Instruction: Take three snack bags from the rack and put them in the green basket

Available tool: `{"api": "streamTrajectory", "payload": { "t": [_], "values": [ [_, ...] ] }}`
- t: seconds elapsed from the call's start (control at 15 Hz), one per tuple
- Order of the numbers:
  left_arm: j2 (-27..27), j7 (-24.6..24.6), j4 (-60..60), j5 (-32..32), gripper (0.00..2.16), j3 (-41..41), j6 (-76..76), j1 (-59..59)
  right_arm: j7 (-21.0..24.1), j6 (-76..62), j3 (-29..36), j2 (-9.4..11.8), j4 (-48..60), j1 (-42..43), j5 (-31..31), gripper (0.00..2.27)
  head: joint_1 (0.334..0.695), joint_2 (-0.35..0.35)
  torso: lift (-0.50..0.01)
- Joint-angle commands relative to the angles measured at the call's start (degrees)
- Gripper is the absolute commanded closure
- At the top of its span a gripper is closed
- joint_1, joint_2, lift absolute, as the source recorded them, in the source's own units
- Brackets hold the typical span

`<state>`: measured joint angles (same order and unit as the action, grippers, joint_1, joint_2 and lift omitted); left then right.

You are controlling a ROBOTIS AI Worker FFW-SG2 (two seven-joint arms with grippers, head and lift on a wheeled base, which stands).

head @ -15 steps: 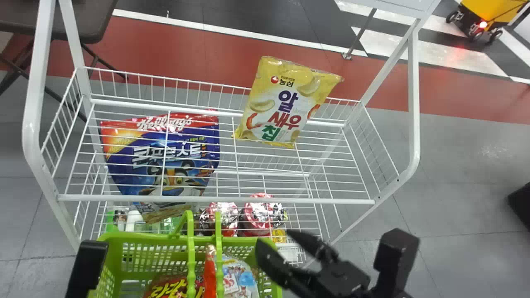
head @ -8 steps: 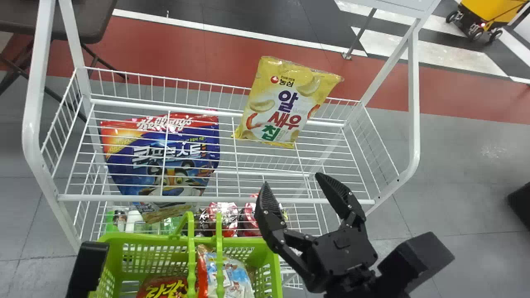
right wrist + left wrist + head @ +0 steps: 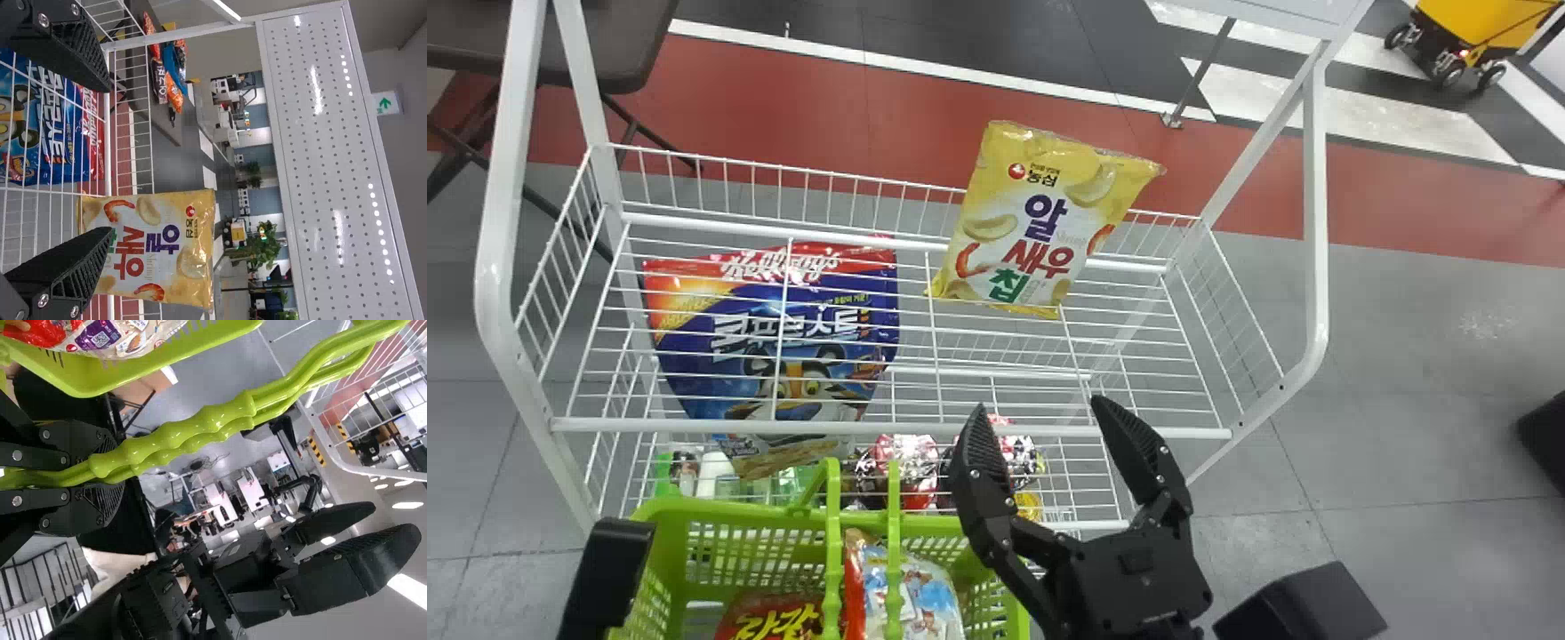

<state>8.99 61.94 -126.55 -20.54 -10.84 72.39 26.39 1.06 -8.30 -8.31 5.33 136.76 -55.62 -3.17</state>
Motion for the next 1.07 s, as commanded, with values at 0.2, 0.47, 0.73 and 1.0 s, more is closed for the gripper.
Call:
{"api": "streamTrajectory", "payload": {
  "t": [0.2,0.47,0.73,1.0],
  "values": [
    [-0.02,0.11,-1.24,-0.03,1.84,0.55,0.0,1.65,0.08,-0.18,0.75,-0.06,-0.71,-0.02,0.27,0.06,0.695,-0.35,-0.013],
    [-0.02,0.29,-2.38,-0.03,1.84,1.17,-1.06,3.06,0.08,-0.53,0.66,-0.06,-0.8,-0.02,0.35,0.07,0.695,-0.35,-0.013],
    [-0.11,0.55,-2.74,0.06,1.84,1.34,-1.06,3.76,0.08,-1.23,0.57,-0.06,-1.06,-0.19,0.35,0.07,0.695,-0.35,-0.013],
    [-0.11,0.55,-3.18,0.06,1.84,1.43,-1.76,4.37,0.08,-1.93,0.75,-0.06,-1.15,-0.28,0.35,0.07,0.695,-0.35,-0.013]
  ]
}}
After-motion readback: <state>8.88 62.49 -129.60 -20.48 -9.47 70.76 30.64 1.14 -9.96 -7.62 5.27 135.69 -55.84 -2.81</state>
